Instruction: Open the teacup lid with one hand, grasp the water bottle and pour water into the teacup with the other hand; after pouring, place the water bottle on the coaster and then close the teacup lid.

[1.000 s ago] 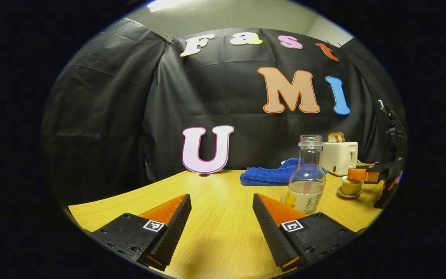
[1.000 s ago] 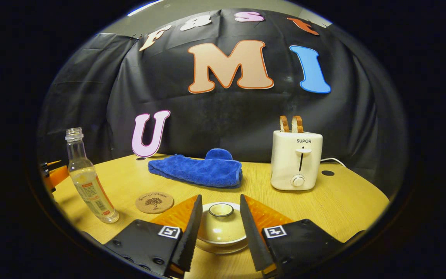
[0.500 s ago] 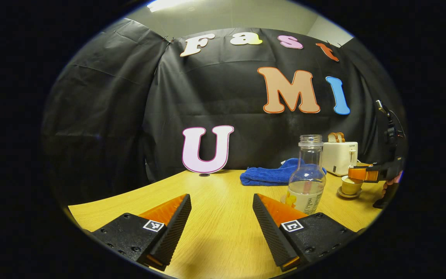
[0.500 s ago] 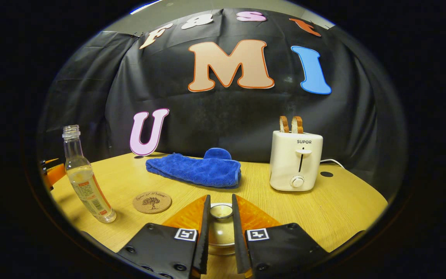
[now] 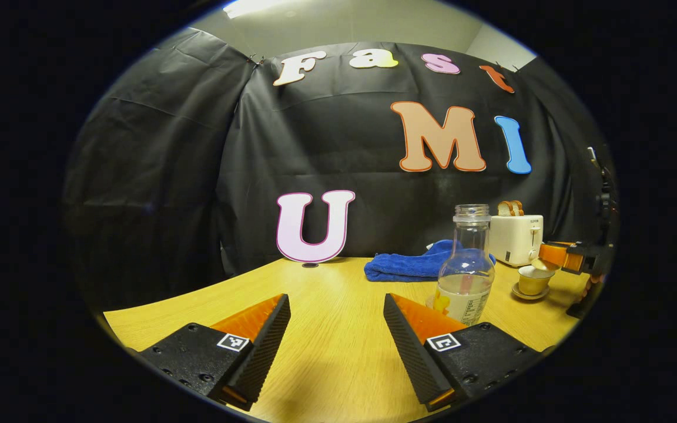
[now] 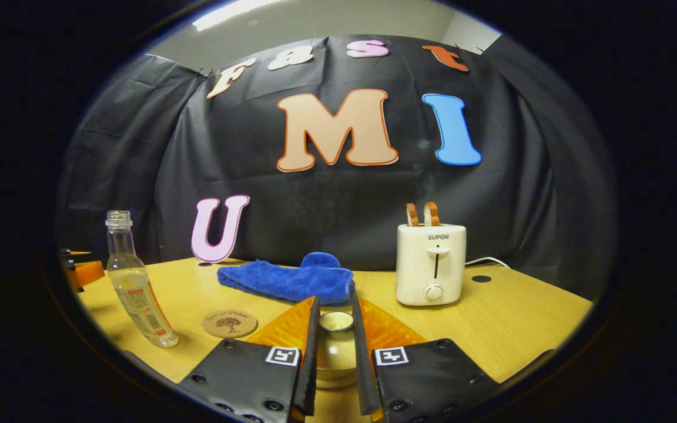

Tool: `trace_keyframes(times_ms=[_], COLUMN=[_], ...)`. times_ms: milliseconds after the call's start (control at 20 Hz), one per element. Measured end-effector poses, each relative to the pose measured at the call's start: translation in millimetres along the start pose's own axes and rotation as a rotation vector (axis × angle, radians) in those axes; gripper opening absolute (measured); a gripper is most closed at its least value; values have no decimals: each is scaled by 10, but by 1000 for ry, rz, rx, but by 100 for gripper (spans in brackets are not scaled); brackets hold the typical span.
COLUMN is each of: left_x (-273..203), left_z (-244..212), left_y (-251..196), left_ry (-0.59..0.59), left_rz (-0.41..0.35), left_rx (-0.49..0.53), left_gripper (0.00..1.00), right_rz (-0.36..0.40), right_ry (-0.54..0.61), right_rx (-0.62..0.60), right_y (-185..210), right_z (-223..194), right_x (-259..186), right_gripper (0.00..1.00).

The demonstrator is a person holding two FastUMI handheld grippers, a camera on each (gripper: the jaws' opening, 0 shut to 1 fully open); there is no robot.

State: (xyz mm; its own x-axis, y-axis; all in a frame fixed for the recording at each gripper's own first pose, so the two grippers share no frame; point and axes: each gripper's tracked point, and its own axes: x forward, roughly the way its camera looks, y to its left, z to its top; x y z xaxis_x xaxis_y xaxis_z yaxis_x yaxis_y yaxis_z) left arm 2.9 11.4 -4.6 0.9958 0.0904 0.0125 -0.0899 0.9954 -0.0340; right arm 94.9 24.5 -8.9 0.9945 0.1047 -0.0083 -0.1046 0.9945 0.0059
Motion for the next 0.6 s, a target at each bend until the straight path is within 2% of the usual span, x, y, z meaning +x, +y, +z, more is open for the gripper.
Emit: trace_keyframes(times_ms=[50,150,350,600], left_x=[1,-10,-40,-83], left_z=[-7,8,4,36], left_y=[-1,-8,-59,-395], left_ry=[0,0,-2,-2], left_rz=[-4,-13,-69,-240], left_rx=[0,0,0,0], left_gripper=[93,93,93,93], right_rz=[0,-11,-63,-146], right_ry=[0,-3,-8,-13], right_rx=[-4,-4,-5,-9], right_y=[13,-39,-182,-428], right_z=[6,17,36,65], right_x=[-27,-103,-351,-667], right_gripper=[30,34,34,31])
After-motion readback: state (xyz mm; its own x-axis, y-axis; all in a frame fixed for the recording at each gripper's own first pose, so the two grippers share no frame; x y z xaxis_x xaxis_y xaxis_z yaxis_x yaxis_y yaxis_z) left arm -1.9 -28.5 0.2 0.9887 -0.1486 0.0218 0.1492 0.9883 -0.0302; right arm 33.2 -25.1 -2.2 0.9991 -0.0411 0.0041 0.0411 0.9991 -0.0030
